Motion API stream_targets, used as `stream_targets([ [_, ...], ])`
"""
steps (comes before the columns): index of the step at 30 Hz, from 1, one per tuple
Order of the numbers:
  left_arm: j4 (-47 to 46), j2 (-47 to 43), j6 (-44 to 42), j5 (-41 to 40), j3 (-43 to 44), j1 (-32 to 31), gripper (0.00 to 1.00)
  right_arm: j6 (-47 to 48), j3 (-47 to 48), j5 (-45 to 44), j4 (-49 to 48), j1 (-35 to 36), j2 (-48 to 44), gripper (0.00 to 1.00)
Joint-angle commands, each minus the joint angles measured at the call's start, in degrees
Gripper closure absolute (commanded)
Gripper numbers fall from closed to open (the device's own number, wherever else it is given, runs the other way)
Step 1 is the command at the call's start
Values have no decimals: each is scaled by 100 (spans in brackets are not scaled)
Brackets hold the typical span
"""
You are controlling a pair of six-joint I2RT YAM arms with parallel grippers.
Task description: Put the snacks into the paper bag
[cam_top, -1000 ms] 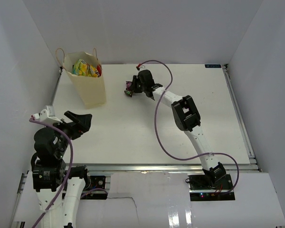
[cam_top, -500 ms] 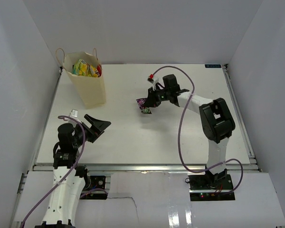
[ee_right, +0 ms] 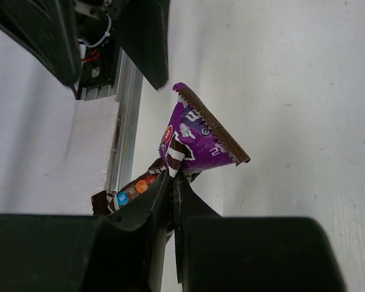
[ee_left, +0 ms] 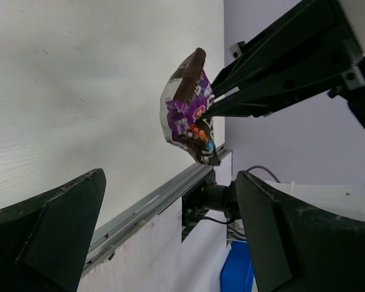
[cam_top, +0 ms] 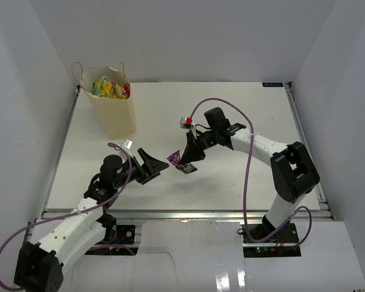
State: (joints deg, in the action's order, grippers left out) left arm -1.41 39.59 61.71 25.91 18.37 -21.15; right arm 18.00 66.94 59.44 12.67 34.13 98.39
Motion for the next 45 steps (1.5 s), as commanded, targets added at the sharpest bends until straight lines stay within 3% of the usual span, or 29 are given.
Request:
stream_targets([
  [1, -615, 574, 104, -1006, 289, -749, 2, 37, 179, 331, 43, 216, -232, 90],
  [6, -624, 1129, 87, -1431, 553, -1102, 4, 28, 101, 480, 69, 384, -408, 90],
  [11, -667, 1252, 122, -1519, 615, -1137, 13, -16, -31, 595, 61, 472, -566, 89],
  [18, -1158, 1446, 156, -1124, 650, -1146, 40, -16, -111, 551, 61, 507, -584, 89],
  [26, -1643, 1411, 297, -807, 606, -1190, 58, -139, -172, 454, -62, 516, -540, 88],
  [27, -1678, 1393, 324, -781, 598, -1190, 67, -174, -190, 446, -106, 516, -531, 87],
  [28, -1696, 1367, 324, -772, 597, -1190, 67, -174, -190, 446, -124, 516, -531, 86],
  [29, -1696, 1341, 359, -772, 597, -1190, 75, -200, -190, 437, -133, 516, -531, 85],
  [32, -1714, 1253, 368, -763, 580, -1190, 87, -235, -172, 393, -150, 516, -540, 82],
  [36, -1696, 1051, 271, -833, 536, -1190, 100, -235, -146, 305, -142, 516, -584, 67],
  [38, -1504, 963, 192, -964, 536, -1190, 100, -174, -111, 253, -107, 507, -610, 62],
  [40, -1179, 822, -62, -1105, 719, -1190, 100, -86, -67, 130, -28, 507, -645, 49],
  [41, -655, 787, -176, -1306, 825, -1190, 100, -43, -32, 94, 51, 507, -654, 46],
  [42, -372, 743, -456, -1438, 965, -1181, 100, 71, -5, -2, 95, 481, -672, 36],
  [45, 806, 638, -914, -1990, 1571, -1164, 100, 352, 161, -239, 341, 358, -733, 25],
])
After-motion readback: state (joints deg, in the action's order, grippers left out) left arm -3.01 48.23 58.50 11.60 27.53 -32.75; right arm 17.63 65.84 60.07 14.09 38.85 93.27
